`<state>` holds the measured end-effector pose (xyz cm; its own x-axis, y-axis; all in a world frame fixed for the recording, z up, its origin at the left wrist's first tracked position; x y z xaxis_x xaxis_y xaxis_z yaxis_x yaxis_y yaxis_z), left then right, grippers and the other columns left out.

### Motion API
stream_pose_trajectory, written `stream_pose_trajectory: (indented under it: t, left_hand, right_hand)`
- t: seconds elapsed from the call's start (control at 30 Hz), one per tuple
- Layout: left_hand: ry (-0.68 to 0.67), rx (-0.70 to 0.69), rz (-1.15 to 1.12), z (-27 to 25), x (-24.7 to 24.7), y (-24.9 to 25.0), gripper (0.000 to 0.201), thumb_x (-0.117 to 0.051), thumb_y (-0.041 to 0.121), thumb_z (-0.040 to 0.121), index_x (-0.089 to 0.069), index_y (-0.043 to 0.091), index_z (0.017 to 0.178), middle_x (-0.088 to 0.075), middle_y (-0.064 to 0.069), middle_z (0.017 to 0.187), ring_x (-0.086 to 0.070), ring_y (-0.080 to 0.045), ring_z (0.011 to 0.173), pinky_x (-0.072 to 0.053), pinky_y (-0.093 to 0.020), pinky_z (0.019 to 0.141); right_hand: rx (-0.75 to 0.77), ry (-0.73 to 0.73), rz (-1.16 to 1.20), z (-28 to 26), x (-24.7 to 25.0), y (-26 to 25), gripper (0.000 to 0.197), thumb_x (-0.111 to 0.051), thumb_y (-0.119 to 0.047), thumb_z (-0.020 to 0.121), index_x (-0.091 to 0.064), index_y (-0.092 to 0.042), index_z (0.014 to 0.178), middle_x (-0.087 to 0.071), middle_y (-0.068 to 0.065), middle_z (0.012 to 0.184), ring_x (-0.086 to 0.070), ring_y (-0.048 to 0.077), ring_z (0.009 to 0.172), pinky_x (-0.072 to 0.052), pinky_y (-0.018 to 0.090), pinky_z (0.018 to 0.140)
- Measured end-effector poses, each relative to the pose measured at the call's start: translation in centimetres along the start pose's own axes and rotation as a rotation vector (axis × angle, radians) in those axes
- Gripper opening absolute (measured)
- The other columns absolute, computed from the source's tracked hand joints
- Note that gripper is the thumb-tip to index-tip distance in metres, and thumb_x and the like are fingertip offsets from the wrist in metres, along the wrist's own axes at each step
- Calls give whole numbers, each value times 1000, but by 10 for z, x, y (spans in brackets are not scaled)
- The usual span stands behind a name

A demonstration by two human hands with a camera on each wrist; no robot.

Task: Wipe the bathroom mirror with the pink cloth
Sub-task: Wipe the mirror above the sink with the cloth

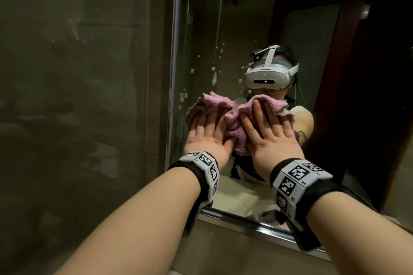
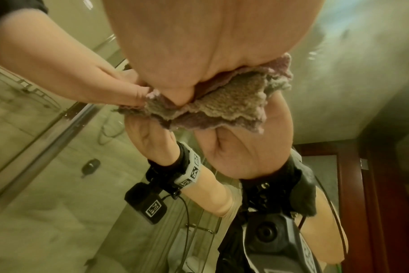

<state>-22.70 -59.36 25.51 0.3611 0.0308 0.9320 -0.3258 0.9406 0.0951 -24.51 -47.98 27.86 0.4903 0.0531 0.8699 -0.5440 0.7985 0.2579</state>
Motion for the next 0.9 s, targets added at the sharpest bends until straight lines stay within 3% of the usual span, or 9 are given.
stream_pose_trajectory:
  t: [0.17,0.33,0.4,0.43,0.47,0.53,0.6,0.73,0.9]
  left_hand:
    - [-14,40,17,2,-3,-37,70,-18,53,97,20,21,147,30,-1,154,17,-28,145,8,-39,118]
    - [-38,77,-34,0,-2,-53,71,-19,53,97,20,21,147,30,-1,154,17,-27,146,5,-38,119]
    - [-45,70,-67,-1,0,-52,73,-20,53,96,22,20,146,30,-3,154,19,-27,145,7,-39,119]
    - [-39,64,-87,0,4,-51,74,-21,53,96,23,20,146,29,-5,155,20,-28,145,7,-39,119]
    - [-28,60,-104,1,11,-50,75,-22,53,96,24,19,145,28,-7,155,19,-28,145,6,-39,119]
    - [17,45,-109,7,33,-45,76,-23,52,97,24,18,145,25,-10,156,17,-29,145,5,-39,119]
    - [68,23,-83,15,59,-35,76,-24,51,97,23,17,146,25,-10,156,15,-30,146,4,-40,119]
    - [89,40,-59,21,77,-15,73,-22,48,98,20,13,147,25,-10,156,16,-31,145,3,-42,119]
    - [40,-73,17,16,59,20,67,-17,43,100,27,18,144,37,-7,151,26,-31,142,14,-41,116]
  right_hand:
    - [60,-13,-17,15,-5,-29,70,-27,-36,96,38,-32,123,60,-6,113,41,14,124,40,34,85]
    - [81,-8,-19,22,-4,-40,67,-24,-39,96,35,-31,125,55,-4,120,36,16,131,40,34,87]
    - [108,45,-91,20,9,-40,62,-20,-41,91,18,-30,137,37,0,141,16,20,141,31,36,99]
    - [99,53,-110,22,17,-36,63,-23,-42,88,2,-27,144,19,3,150,-3,25,145,20,38,108]
    - [106,72,-142,25,26,-34,63,-27,-41,89,-8,-26,147,11,3,152,-10,29,145,10,40,113]
    - [117,73,-171,33,40,-23,66,-31,-40,96,7,-28,148,32,-1,142,11,28,146,11,42,115]
    - [47,67,-159,43,59,-7,68,-26,-43,97,20,-30,145,42,-3,136,24,25,142,15,43,114]
    - [-21,0,-128,46,70,4,68,-21,-46,97,26,-28,143,41,0,146,31,24,139,18,43,113]
    - [-28,-19,-48,29,52,15,69,-22,-44,97,27,-25,142,50,-2,129,41,16,127,22,42,110]
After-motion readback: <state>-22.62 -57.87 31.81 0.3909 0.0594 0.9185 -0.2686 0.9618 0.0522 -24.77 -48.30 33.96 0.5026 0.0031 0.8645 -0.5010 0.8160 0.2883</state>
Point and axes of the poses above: each hand's wrist, its own z-axis towards the middle knuckle, its own x-axis out of the back of the hand, y = z × x, the point moved 8 cm from there along z, towards the middle knuckle
